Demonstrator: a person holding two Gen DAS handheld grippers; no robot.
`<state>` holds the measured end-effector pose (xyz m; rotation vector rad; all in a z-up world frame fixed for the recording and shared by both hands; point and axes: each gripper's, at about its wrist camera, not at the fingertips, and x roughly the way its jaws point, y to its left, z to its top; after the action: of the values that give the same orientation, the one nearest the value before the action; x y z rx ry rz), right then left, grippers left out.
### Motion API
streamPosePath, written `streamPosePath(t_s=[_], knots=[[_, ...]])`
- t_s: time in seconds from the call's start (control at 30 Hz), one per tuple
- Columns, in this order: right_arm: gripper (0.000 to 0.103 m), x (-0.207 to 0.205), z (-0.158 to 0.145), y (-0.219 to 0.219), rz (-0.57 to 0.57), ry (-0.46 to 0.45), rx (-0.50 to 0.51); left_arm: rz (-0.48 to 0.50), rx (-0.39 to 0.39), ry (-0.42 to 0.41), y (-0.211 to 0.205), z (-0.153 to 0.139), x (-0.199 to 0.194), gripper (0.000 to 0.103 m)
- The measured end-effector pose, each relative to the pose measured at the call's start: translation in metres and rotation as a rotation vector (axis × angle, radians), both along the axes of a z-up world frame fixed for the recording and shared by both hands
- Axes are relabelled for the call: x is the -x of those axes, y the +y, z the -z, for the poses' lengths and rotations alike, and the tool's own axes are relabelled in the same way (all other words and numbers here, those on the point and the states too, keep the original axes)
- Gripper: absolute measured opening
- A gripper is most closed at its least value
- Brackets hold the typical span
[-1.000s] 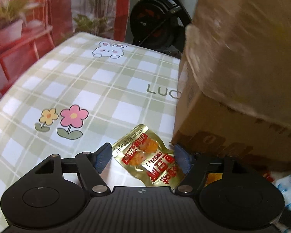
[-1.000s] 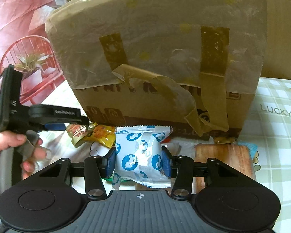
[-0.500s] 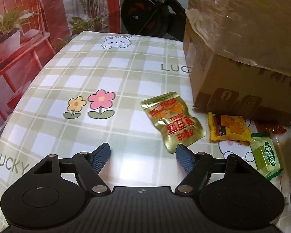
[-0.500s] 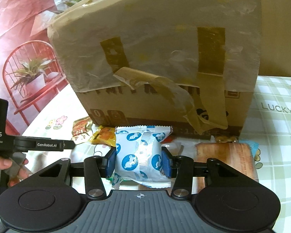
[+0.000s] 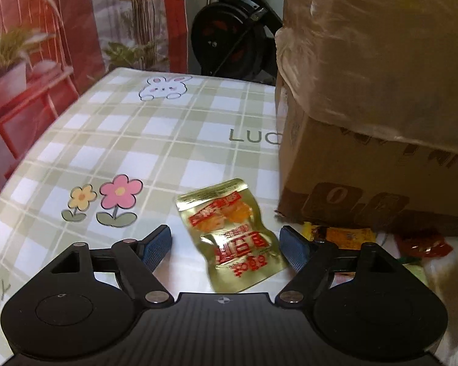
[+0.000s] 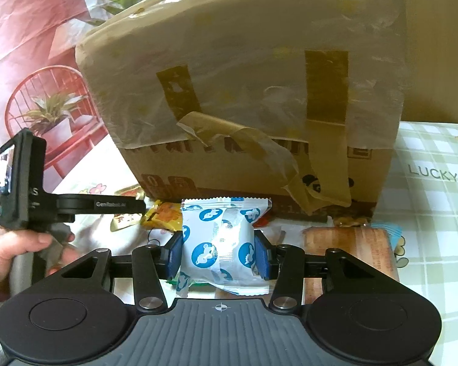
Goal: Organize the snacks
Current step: 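Grasp the gold pouch with the left tool while the right tool holds the white packet, then carry the gold pouch and white packet over the box and release both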
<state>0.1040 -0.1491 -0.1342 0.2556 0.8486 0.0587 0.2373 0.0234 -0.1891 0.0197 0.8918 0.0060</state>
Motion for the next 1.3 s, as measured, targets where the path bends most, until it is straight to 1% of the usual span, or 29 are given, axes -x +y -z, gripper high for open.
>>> streamPosePath(t_s=[0.03,0.1,0.13,0.3,0.6,0.73,0.8,0.83,0.87,0.93,1.0,1.1,1.13,1.17,1.2,1.3], knots=[[0.043,0.000,0.000,0.000,0.001,0.000,-0.001,0.003,0.000,-0.005,0.002,0.000,0.001,0.079],[0.043,0.000,0.001,-0.001,0.002,0.000,-0.005,0.008,0.004,-0.015,0.006,-0.001,0.005,0.067],[0.043,0.000,0.002,-0.001,0.001,0.000,-0.006,0.019,0.007,-0.019,0.009,-0.003,0.008,0.056],[0.043,-0.001,0.002,0.002,-0.005,-0.005,-0.017,0.085,0.015,-0.024,0.026,-0.003,0.023,0.054],[0.043,0.006,0.003,0.002,-0.005,-0.005,-0.024,0.145,0.042,-0.014,0.041,-0.003,0.067,0.054],[0.043,0.009,0.003,0.003,-0.008,-0.002,-0.028,0.132,0.076,-0.004,0.045,-0.004,0.080,0.056],[0.043,0.010,0.003,0.004,-0.013,-0.003,-0.027,0.117,0.092,0.001,0.048,-0.004,0.081,0.063],[0.043,0.010,0.002,0.005,-0.014,-0.004,-0.026,0.103,0.104,0.006,0.050,-0.004,0.079,0.070],[0.043,0.011,0.001,0.006,-0.016,-0.008,-0.026,0.083,0.115,0.010,0.051,-0.004,0.077,0.071],[0.043,0.012,-0.001,0.007,-0.019,-0.016,-0.023,0.052,0.122,0.012,0.051,-0.003,0.072,0.071],[0.043,0.014,-0.002,0.006,-0.018,-0.019,-0.021,0.036,0.109,0.013,0.049,-0.003,0.067,0.071],[0.043,0.015,-0.002,0.004,-0.010,-0.018,-0.021,0.015,0.050,0.003,0.040,0.000,0.064,0.068],[0.043,0.015,-0.003,0.003,-0.010,-0.019,-0.021,0.011,0.024,-0.005,0.036,0.001,0.065,0.059],[0.043,0.016,-0.003,0.003,-0.010,-0.020,-0.021,0.013,0.006,-0.022,0.034,0.001,0.067,0.051],[0.043,0.017,-0.004,0.003,-0.009,-0.020,-0.021,0.017,0.018,-0.028,0.033,0.001,0.068,0.051],[0.043,0.019,-0.004,0.001,-0.004,-0.019,-0.024,0.028,0.063,-0.032,0.036,-0.002,0.074,0.045]])
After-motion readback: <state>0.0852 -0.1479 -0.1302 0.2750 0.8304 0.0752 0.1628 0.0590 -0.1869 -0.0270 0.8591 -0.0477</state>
